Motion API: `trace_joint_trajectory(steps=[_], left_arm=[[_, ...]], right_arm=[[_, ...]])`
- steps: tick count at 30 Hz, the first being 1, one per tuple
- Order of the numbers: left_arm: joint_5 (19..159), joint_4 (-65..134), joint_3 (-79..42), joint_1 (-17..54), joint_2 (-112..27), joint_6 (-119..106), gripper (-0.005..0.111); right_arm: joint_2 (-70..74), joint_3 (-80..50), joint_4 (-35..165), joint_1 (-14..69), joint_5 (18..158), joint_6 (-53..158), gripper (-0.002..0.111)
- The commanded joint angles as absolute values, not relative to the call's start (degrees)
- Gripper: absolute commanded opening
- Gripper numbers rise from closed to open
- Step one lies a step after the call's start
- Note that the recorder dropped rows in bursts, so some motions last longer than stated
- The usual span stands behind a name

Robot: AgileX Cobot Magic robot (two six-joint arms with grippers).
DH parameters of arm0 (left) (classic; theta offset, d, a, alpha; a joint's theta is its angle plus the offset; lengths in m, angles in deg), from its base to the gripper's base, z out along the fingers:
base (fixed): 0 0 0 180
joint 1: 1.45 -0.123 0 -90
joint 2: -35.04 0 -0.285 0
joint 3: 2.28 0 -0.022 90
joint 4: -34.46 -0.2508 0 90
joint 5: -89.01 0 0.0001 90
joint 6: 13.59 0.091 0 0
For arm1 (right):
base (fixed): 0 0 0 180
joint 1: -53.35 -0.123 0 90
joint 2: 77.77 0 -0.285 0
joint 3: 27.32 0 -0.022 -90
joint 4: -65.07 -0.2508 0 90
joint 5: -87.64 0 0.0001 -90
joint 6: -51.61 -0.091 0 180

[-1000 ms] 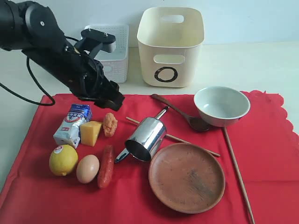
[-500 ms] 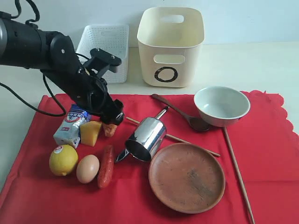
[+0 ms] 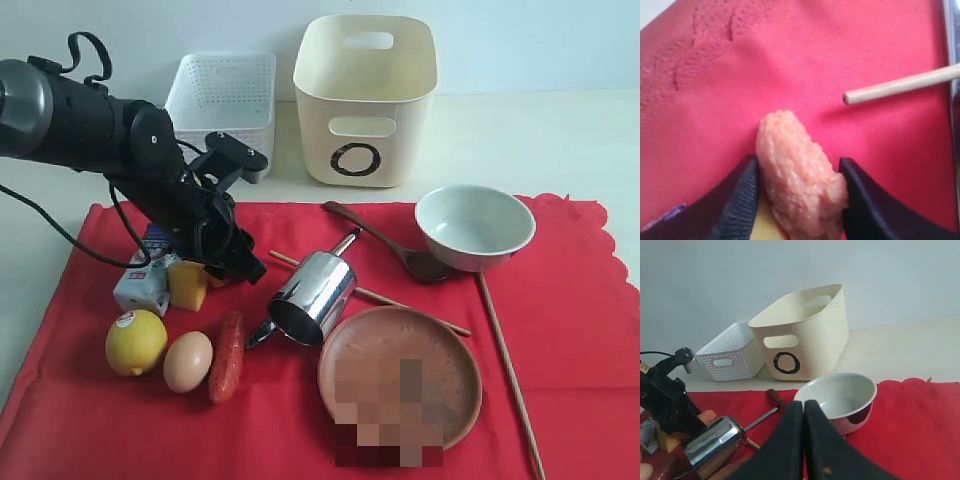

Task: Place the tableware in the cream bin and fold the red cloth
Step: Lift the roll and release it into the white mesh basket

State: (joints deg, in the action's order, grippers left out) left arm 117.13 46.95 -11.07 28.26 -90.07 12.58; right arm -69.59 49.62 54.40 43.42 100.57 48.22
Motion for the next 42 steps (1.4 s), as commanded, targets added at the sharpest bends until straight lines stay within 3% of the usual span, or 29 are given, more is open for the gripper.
trace_joint_trajectory(steps=[1,3,16,22,26,42], left_arm=[[116.72,46.69,-10.83,28.36,-90.32,13.49,0.01],[116.72,46.61,-10.83,28.36,-90.32,13.62,0.0],[116.41,46.58,-9.3,28.36,-82.07,13.66,0.0],[87.6,46.37,-8.65,27.83,-80.06,13.66,0.0],[75.95,46.37,-8.65,26.99,-81.13,13.66,0.0],[57.16,46.87,-8.65,19.44,-93.17,8.52,0.0]], right_arm=[[-69.98,49.9,54.48,43.43,100.45,48.58,0.0],[-69.98,49.9,54.48,43.43,100.45,48.58,0.0],[-69.98,49.9,54.48,43.43,100.45,48.58,0.0],[-69.98,49.9,54.48,43.43,100.45,48.58,0.0],[-69.98,49.9,54.48,43.43,100.45,48.58,0.0],[-69.98,49.9,54.48,43.43,101.34,48.58,0.0]])
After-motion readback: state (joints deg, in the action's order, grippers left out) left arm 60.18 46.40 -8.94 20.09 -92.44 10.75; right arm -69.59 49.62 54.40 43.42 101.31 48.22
